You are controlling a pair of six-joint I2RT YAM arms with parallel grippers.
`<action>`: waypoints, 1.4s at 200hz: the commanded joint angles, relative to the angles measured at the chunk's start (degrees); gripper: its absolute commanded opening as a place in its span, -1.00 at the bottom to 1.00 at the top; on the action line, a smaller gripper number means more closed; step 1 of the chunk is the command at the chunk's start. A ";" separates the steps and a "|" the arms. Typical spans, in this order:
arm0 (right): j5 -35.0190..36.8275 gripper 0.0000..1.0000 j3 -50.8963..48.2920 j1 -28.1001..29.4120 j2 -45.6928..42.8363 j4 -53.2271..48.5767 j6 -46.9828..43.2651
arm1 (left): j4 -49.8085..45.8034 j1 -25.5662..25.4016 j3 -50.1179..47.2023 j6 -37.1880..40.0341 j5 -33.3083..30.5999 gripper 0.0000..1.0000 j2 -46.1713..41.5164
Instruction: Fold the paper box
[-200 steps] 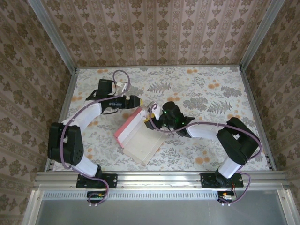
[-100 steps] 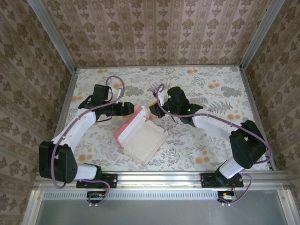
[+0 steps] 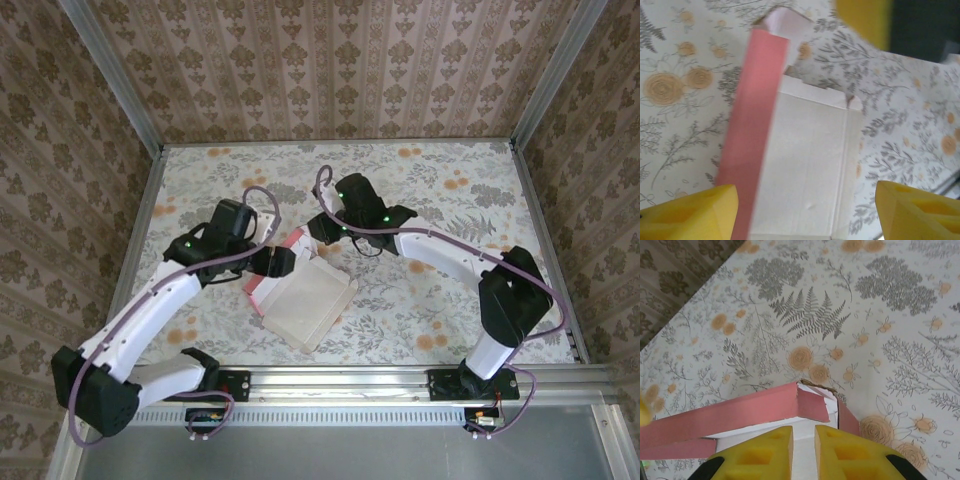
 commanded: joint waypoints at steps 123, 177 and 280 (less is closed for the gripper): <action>2.82 -0.42 10.31 0.19 8.43 -10.99 -0.22 | 10.19 -37.89 -13.14 -21.86 -24.66 0.41 4.37; 2.89 -0.42 11.36 0.11 10.26 -11.45 -1.25 | 17.46 -38.99 -20.39 -25.72 -24.01 0.41 8.72; 4.04 -0.50 12.15 0.11 12.91 -11.43 -2.61 | 17.02 -39.18 -26.13 -33.84 -25.51 0.39 8.18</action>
